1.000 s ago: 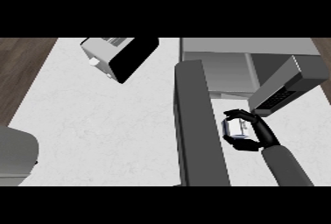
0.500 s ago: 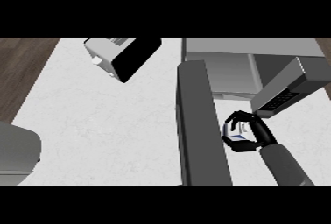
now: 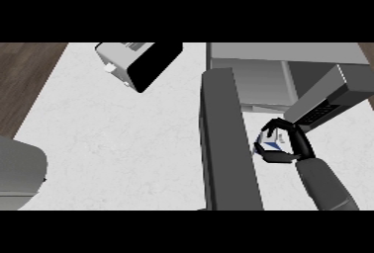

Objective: Pick up the milk, place it into the microwave and close the microwave

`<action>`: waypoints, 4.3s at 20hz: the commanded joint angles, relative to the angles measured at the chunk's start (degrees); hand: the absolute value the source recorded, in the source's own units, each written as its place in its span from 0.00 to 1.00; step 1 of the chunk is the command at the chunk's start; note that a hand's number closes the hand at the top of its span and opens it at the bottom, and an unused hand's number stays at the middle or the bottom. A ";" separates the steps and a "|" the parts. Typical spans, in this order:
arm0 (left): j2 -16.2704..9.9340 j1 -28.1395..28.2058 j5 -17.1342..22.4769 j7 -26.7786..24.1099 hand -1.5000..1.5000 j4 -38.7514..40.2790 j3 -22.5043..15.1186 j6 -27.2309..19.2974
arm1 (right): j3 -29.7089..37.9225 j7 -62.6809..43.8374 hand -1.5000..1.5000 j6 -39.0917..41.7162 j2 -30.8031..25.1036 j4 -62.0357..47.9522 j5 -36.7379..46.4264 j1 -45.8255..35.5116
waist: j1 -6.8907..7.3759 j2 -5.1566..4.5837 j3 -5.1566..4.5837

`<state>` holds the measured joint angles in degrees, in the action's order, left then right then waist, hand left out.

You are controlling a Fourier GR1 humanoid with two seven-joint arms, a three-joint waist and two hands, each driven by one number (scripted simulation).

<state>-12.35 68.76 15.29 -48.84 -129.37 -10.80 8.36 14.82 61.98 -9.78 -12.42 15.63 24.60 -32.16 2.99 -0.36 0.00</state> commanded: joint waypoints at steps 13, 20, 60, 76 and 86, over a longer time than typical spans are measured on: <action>-0.49 1.76 4.94 -0.38 0.00 2.98 5.86 3.15 | -4.01 -2.85 1.00 4.38 4.35 13.26 -0.92 -2.03 | -2.93 0.87 -0.07; 0.52 -1.59 2.90 0.62 0.00 5.08 6.28 3.22 | -4.22 -14.78 1.00 -0.26 6.25 15.67 -0.42 -7.63 | -2.32 0.47 0.00; -3.35 -20.65 3.46 11.98 0.00 10.00 8.21 3.96 | 4.10 -21.41 0.00 -14.07 0.48 -8.05 0.42 -27.88 | 3.52 -2.89 0.38; 0.68 -24.33 -6.50 15.47 0.00 9.24 -1.66 1.10 | 7.84 -10.71 0.00 3.72 1.00 -7.87 -4.86 -20.11 | -1.06 -0.39 0.12; 3.64 -32.58 -11.83 24.42 0.00 8.78 -7.20 -2.41 | 6.80 -6.46 0.00 9.62 3.91 -2.89 -7.06 -11.64 | -3.30 0.38 0.02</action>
<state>-10.41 41.40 5.35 -29.20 -121.07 -16.08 7.97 21.61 53.37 -2.65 -9.36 10.84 18.78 -47.19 0.64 -0.21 0.05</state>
